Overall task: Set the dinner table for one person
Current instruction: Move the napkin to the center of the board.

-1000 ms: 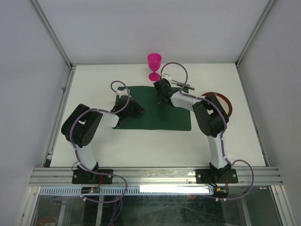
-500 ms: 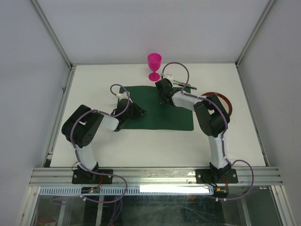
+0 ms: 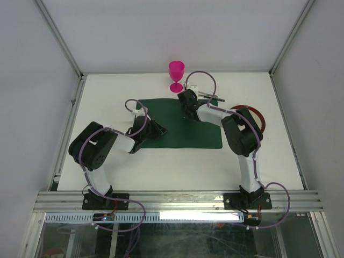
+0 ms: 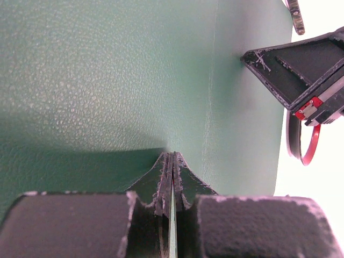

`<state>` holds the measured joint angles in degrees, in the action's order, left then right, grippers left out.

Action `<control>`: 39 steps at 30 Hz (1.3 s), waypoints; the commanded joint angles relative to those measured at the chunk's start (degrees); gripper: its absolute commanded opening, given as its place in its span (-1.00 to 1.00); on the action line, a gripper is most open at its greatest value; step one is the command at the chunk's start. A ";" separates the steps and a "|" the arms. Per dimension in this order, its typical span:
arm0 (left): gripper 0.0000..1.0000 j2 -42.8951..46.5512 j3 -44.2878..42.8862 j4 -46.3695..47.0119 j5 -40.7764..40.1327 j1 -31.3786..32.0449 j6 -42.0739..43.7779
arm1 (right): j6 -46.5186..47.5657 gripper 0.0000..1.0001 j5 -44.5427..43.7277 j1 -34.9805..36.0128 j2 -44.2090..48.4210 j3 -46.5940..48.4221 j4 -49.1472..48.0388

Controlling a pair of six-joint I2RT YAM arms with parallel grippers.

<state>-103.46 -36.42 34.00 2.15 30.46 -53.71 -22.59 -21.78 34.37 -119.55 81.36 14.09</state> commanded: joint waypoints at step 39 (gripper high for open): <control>-1.00 4.89 0.91 -6.81 -4.47 3.40 1.17 | 1.80 -0.75 -3.54 -1.98 0.00 -3.49 9.36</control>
<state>-100.95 -35.11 31.11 0.93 33.82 -54.85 -21.98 -23.24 34.02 -118.98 80.71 14.83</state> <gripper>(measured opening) 0.008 0.129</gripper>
